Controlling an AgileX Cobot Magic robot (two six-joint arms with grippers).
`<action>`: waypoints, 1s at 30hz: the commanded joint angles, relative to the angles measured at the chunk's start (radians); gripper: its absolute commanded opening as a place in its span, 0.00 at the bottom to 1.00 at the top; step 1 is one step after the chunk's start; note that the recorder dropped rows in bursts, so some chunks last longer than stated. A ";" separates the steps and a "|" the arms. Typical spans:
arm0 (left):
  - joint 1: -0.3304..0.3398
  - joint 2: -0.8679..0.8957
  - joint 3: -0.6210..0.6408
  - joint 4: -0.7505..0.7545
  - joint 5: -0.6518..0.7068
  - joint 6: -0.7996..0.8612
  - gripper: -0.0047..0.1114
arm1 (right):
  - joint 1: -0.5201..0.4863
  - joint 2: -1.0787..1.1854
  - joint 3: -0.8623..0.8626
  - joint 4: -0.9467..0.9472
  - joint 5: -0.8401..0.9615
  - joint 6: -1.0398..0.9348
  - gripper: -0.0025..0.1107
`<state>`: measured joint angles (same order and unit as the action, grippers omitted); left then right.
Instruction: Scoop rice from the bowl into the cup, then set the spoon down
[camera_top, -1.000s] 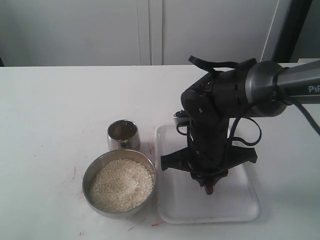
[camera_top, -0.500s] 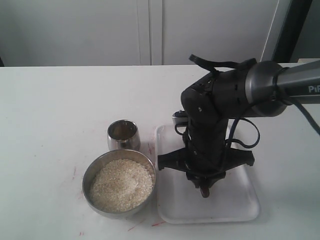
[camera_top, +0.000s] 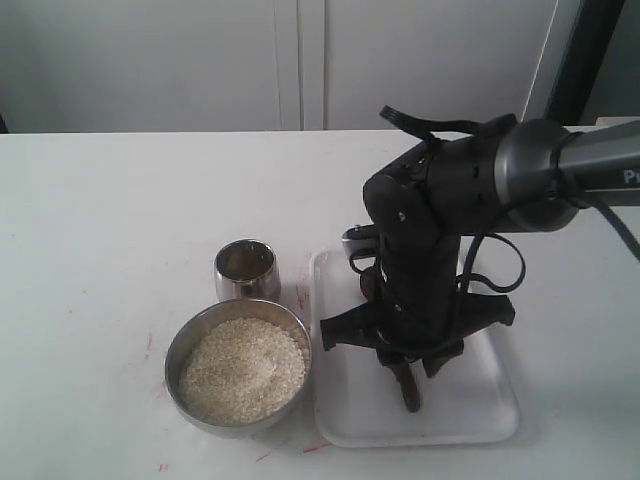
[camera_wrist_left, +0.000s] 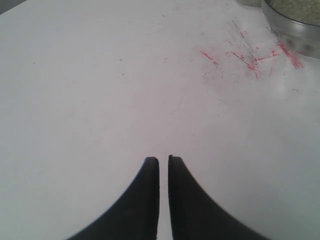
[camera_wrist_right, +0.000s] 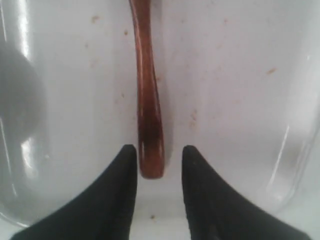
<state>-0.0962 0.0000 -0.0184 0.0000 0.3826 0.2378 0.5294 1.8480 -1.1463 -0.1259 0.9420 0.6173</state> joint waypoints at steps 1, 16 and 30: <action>-0.005 0.000 0.008 -0.006 0.052 -0.003 0.16 | -0.002 -0.085 -0.008 -0.007 0.108 -0.098 0.28; -0.005 0.000 0.008 -0.006 0.052 -0.003 0.16 | -0.002 -0.740 0.172 0.102 0.279 -0.276 0.02; -0.005 0.000 0.008 -0.006 0.052 -0.003 0.16 | -0.002 -1.299 0.330 0.286 0.207 -0.282 0.02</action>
<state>-0.0962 0.0000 -0.0184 0.0000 0.3826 0.2378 0.5294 0.5984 -0.8286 0.1582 1.1939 0.3493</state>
